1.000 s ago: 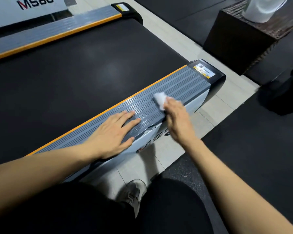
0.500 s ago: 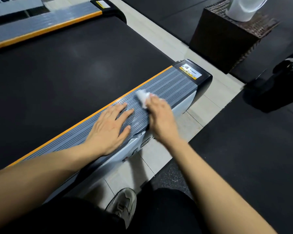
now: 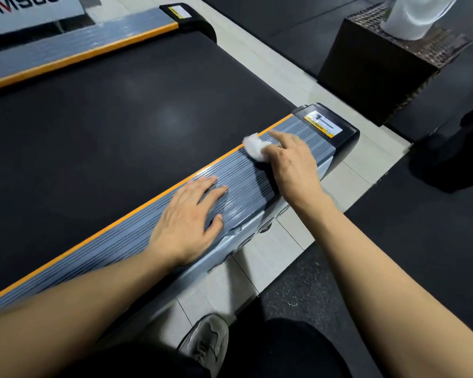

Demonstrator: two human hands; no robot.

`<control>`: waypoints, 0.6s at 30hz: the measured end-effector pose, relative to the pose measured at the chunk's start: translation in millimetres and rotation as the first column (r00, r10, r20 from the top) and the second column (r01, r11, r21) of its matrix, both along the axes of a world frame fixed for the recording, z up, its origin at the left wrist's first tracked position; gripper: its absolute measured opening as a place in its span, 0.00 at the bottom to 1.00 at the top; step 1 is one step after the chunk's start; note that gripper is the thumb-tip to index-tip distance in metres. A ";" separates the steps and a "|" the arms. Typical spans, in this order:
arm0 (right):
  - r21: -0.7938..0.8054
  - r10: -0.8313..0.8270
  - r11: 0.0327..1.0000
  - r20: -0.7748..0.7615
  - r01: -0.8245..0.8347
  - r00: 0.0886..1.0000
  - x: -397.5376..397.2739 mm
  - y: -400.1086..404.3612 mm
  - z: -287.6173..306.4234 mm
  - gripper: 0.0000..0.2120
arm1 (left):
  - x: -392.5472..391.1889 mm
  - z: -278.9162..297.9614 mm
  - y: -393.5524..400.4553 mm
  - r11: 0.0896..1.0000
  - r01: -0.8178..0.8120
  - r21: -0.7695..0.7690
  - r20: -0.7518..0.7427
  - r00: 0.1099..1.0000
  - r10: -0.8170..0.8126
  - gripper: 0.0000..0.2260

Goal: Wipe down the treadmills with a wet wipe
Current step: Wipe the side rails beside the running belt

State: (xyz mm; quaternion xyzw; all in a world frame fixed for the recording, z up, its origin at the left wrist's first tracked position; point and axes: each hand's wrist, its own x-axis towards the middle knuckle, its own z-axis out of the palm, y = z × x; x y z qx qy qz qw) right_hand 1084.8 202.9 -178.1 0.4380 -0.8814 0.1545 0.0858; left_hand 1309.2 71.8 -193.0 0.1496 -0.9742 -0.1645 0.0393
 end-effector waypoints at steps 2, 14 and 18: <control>0.073 -0.052 0.996 -0.097 0.059 0.994 -2.8 3.5 -4.2 0.09 | -0.8 -1.0 -1.1 1.000 0.005 -0.002 -0.003 1.000 -0.005 0.26; -0.001 -0.360 0.932 0.115 0.362 0.926 21.5 -25.3 7.1 0.09 | -0.9 -1.0 -1.7 1.000 0.009 -0.014 0.004 1.000 -0.009 0.26; -0.133 -0.199 0.968 0.117 0.214 0.973 9.3 -2.8 2.3 0.17 | -1.1 -0.4 -1.7 1.000 0.005 -0.010 0.003 1.000 -0.005 0.26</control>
